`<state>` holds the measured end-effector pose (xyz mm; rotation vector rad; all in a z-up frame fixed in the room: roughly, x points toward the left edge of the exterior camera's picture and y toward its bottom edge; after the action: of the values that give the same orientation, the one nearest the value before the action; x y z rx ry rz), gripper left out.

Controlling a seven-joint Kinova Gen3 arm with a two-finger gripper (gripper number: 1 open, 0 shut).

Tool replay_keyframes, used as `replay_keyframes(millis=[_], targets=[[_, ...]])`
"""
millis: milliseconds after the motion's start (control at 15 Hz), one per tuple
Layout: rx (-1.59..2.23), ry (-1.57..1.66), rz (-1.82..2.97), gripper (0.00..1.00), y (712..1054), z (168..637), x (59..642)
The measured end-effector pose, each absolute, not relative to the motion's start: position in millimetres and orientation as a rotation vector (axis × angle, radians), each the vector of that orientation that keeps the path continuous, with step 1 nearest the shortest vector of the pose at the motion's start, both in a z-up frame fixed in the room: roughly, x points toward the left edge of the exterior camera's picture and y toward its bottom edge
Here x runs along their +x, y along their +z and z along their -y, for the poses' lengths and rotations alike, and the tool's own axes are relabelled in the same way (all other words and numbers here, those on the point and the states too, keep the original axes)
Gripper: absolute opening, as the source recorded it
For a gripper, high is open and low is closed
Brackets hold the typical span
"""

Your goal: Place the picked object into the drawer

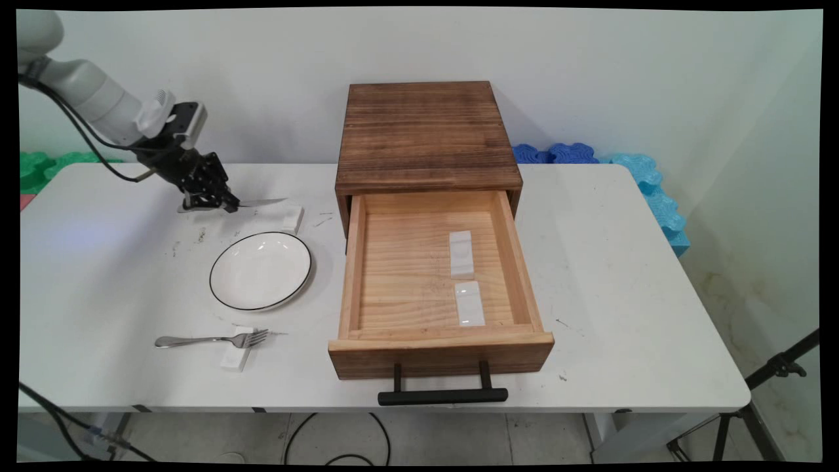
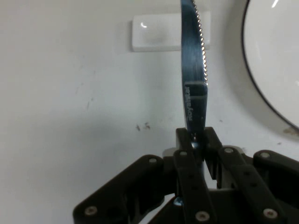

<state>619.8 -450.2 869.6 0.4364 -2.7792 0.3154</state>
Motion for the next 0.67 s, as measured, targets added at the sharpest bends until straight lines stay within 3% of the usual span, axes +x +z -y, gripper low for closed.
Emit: replay_keyframes(millis=[667], targets=[[0.474, 0.327, 2.715, 0.0, 911, 410, 606]])
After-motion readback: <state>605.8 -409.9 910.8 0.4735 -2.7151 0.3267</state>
